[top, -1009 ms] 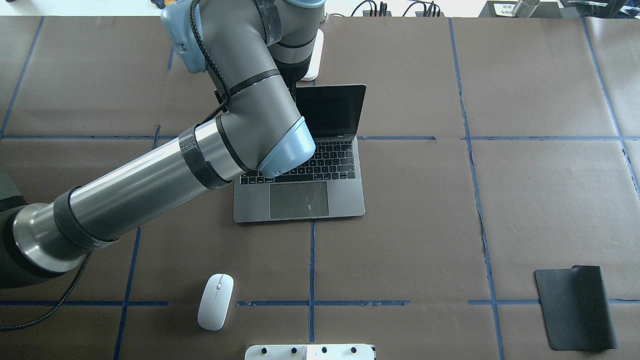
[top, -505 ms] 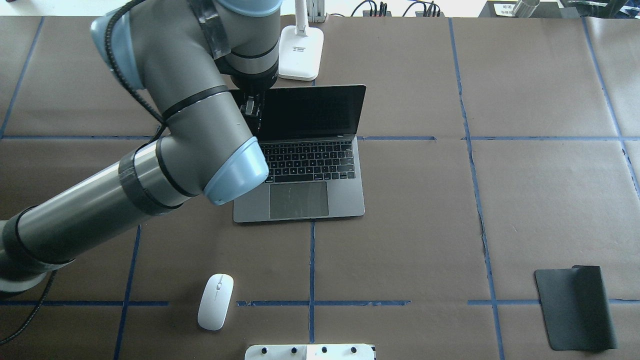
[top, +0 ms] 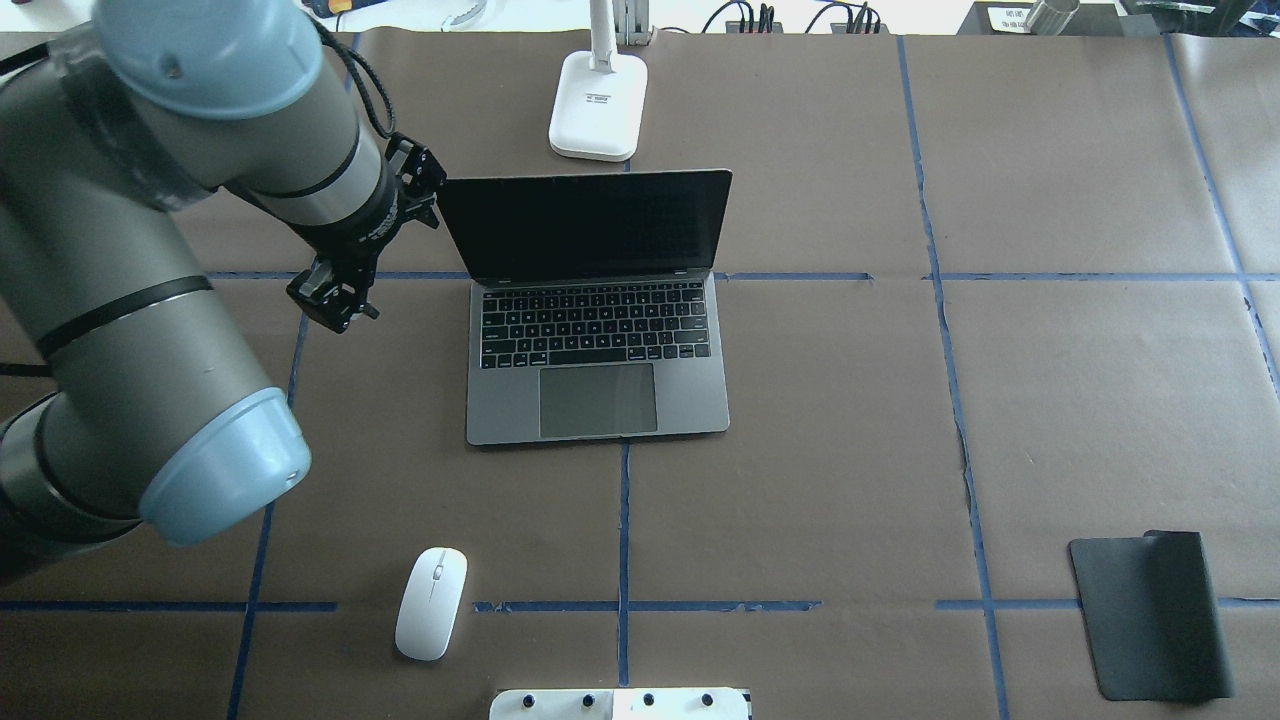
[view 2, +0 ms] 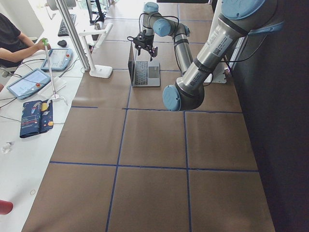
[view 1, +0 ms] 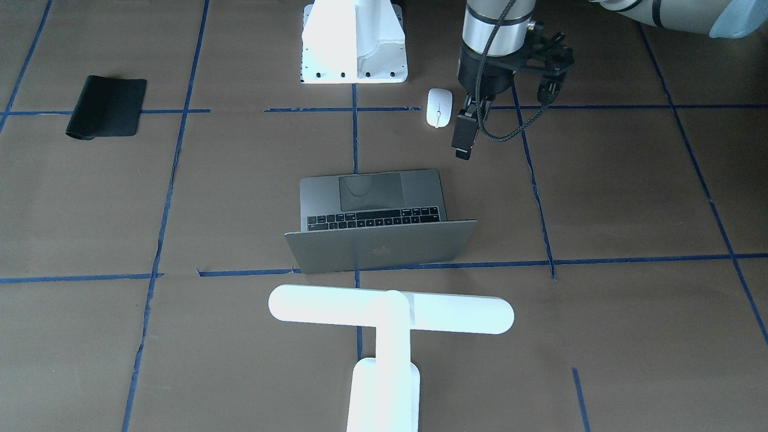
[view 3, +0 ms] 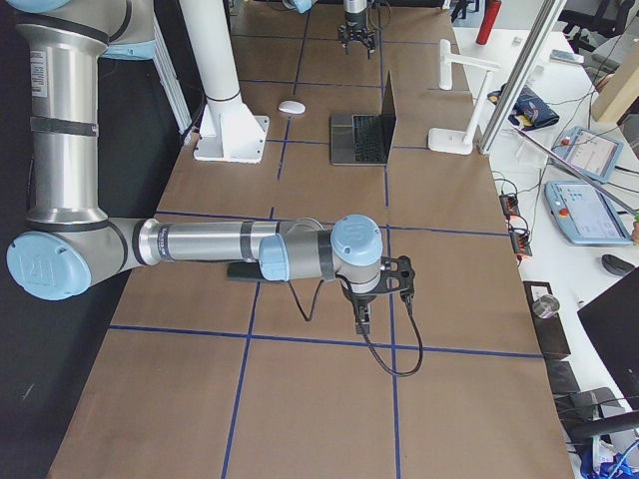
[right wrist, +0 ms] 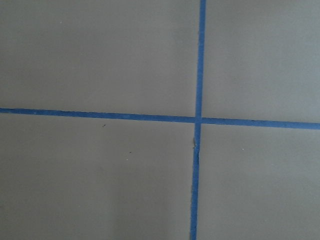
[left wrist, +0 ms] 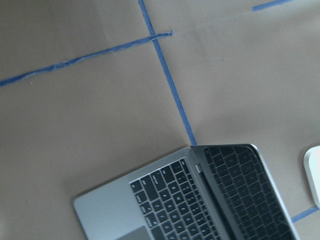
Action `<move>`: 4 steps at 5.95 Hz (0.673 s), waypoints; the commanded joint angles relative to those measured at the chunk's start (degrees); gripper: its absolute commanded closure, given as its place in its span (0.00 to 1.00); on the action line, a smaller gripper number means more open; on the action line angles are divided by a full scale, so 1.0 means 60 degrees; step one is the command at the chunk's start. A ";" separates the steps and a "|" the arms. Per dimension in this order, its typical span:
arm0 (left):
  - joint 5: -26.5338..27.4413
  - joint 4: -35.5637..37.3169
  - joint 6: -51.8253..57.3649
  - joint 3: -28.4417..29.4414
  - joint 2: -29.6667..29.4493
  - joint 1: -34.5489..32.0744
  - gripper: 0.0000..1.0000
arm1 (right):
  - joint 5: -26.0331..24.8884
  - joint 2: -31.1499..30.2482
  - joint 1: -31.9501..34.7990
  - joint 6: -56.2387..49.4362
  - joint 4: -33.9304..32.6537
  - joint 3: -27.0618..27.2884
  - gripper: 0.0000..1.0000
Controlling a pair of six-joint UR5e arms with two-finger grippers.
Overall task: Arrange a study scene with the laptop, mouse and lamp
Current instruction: 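Lift the left gripper off the laptop and draw it back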
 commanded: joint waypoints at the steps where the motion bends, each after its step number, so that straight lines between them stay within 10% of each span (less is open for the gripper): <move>1: -0.0061 0.0007 0.2033 -0.1294 0.1235 -0.0058 0.00 | 0.0301 -0.0499 -0.0889 0.1206 0.0057 0.1247 0.00; 3: -0.0119 0.0007 0.2959 -0.1967 0.1966 -0.0074 0.00 | -0.0648 -0.0634 -0.2719 0.4769 0.0333 0.2540 0.00; 4: -0.0308 0.0007 0.4662 -0.3031 0.3190 -0.0074 0.00 | -0.0783 -0.1199 -0.3496 0.6924 0.2482 0.2675 0.00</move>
